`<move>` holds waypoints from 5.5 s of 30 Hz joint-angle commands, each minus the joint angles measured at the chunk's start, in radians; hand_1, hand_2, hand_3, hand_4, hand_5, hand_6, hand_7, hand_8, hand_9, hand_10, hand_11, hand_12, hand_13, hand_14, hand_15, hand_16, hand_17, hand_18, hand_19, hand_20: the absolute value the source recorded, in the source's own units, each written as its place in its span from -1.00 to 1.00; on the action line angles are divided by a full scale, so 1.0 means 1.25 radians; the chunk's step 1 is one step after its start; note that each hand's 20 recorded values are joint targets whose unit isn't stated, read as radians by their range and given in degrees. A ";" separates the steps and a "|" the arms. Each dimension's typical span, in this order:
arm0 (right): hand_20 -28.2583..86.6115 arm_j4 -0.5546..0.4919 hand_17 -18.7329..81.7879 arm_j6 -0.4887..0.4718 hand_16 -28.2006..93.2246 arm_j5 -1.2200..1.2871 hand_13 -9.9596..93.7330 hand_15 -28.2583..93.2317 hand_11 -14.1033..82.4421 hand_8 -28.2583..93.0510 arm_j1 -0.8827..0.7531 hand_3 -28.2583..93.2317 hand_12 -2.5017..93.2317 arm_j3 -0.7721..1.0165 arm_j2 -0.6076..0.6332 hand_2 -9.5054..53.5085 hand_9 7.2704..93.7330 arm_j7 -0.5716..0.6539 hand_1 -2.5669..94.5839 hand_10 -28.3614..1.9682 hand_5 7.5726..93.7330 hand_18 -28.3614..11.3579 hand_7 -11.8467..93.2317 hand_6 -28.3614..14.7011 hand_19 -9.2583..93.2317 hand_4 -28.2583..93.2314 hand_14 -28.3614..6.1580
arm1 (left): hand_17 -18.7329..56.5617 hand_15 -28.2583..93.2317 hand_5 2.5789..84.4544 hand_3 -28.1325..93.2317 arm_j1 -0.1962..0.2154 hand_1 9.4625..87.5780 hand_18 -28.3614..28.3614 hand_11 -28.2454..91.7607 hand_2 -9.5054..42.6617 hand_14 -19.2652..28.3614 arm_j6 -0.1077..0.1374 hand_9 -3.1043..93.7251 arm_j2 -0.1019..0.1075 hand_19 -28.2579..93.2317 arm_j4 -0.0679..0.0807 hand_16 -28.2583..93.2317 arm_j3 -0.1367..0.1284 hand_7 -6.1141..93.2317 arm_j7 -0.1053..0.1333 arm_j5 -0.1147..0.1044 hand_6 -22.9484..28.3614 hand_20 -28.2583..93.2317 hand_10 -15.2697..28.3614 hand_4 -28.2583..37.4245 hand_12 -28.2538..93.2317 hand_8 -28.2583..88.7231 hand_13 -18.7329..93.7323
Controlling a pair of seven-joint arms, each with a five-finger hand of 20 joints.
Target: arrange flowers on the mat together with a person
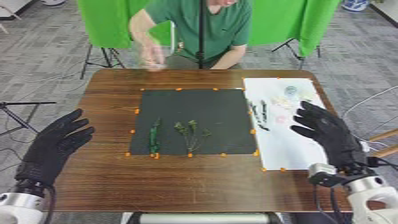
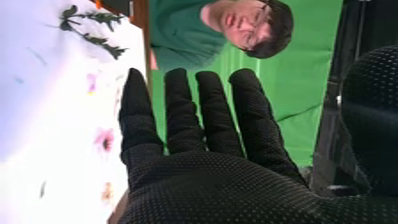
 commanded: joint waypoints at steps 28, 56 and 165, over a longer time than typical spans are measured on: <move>-0.08 0.006 -0.38 -0.123 0.10 -0.001 -0.21 -0.44 -0.60 -0.67 -0.042 0.80 -0.43 0.093 -0.107 -0.87 -0.32 0.007 -0.52 0.00 -0.34 -0.53 -0.49 0.11 -0.18 -0.93 -0.01 | -0.64 0.07 -0.23 0.60 0.005 -0.45 0.78 -0.16 -0.73 0.47 -0.002 -0.32 -0.007 0.27 0.006 -0.54 0.006 -0.49 -0.014 0.004 0.10 -0.40 0.27 -0.82 -0.23 -0.68 -0.20; -0.09 0.037 -0.38 -0.209 0.09 0.000 -0.21 -0.43 -0.60 -0.67 -0.021 0.80 -0.43 0.151 -0.139 -0.86 -0.32 0.017 -0.51 -0.01 -0.33 -0.53 -0.49 0.11 -0.17 -0.93 -0.02 | -0.64 0.07 -0.23 0.60 -0.002 -0.45 0.79 -0.16 -0.74 0.47 -0.007 -0.32 0.002 0.28 0.011 -0.54 0.009 -0.49 -0.018 0.003 0.10 -0.40 0.28 -0.82 -0.23 -0.68 -0.20; 0.07 0.333 -0.21 0.143 -0.03 -1.185 0.29 0.29 -0.18 -0.57 0.512 0.76 -0.05 -0.533 0.368 -1.00 0.39 0.190 -0.05 0.45 0.04 -0.32 0.13 0.47 0.20 -1.00 0.39 | -0.64 0.07 -0.24 0.59 0.004 -0.44 0.78 -0.16 -0.75 0.46 0.014 -0.32 0.011 0.27 0.006 -0.54 0.008 -0.49 -0.014 0.003 0.09 -0.40 0.27 -0.81 -0.23 -0.68 -0.20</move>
